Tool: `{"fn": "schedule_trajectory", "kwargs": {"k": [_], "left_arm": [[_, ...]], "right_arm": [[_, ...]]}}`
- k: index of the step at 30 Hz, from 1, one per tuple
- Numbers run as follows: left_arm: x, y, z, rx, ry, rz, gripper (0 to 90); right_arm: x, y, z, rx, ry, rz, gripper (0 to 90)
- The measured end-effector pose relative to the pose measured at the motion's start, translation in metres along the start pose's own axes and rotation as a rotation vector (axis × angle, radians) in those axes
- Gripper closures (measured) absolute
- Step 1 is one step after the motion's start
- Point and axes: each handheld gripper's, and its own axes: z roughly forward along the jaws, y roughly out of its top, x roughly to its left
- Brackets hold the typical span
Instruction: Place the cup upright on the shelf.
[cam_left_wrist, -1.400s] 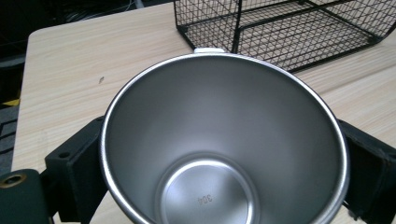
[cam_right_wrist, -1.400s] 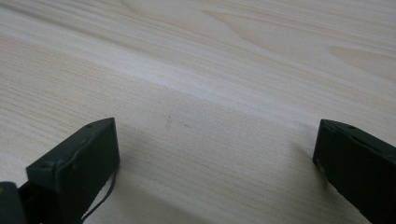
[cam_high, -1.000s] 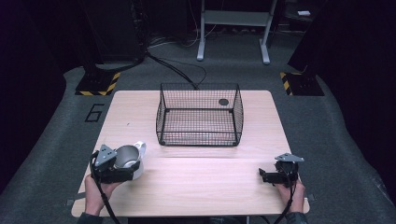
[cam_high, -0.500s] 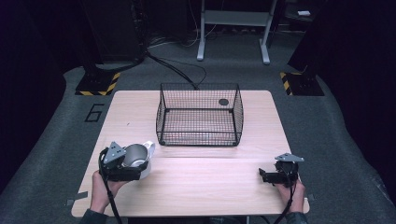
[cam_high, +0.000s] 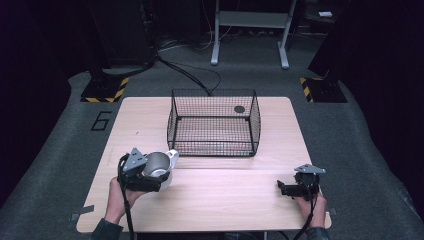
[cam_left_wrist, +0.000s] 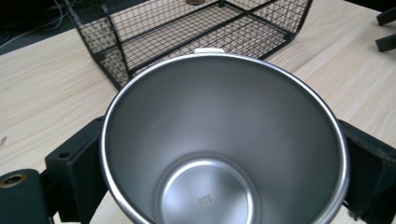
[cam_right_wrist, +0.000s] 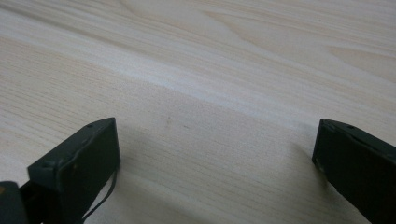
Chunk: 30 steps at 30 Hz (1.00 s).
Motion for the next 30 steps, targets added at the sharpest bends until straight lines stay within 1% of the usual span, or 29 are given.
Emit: {"fn": "schedule_trajectory", "kwargs": {"k": [3,5,9,10,11,12,16,19,21,22,24,27,30], "left_arm": [[-0.004,0.005,0.002,0.001,-0.012,0.013,6.7],[-0.006,0.008,0.002,0.004,-0.032,0.027,6.7],[-0.01,0.013,0.005,-0.002,-0.053,0.036,6.7],[-0.01,0.014,0.006,-0.004,-0.057,0.036,6.7],[-0.01,0.015,0.006,0.001,-0.073,0.034,6.7],[-0.01,0.017,0.008,-0.006,-0.078,0.034,6.7],[-0.012,0.024,0.012,-0.011,-0.109,0.036,6.7],[-0.013,0.031,0.012,-0.012,-0.121,0.047,6.7],[-0.015,0.036,0.013,-0.022,-0.124,0.055,6.7],[-0.016,0.039,0.012,-0.016,-0.128,0.06,6.7],[-0.017,0.044,0.012,-0.025,-0.128,0.067,6.7],[-0.015,0.049,0.013,-0.037,-0.14,0.061,6.7],[-0.015,0.054,0.014,-0.041,-0.14,0.063,6.7]], "right_arm": [[0.0,0.0,0.0,0.002,0.0,0.003,0.3],[0.0,0.0,0.0,0.0,0.0,0.0,0.3],[0.0,0.0,0.0,0.002,0.0,0.003,0.5],[0.0,0.0,0.0,0.002,0.0,0.003,0.5],[0.0,0.0,0.0,0.002,0.0,0.003,0.5],[0.0,0.0,0.0,0.001,-0.001,0.005,0.5],[0.0,0.0,0.0,0.001,-0.001,0.004,0.5],[0.0,0.0,0.0,0.001,-0.002,0.004,0.5],[0.0,0.0,0.0,0.002,-0.002,0.004,0.5],[0.0,0.0,0.0,0.001,-0.001,0.004,0.5],[0.0,0.0,0.0,0.001,-0.001,0.004,0.6],[0.0,0.0,0.0,0.002,-0.001,0.004,0.7],[0.0,0.0,0.0,0.001,-0.002,0.005,0.7]]}}
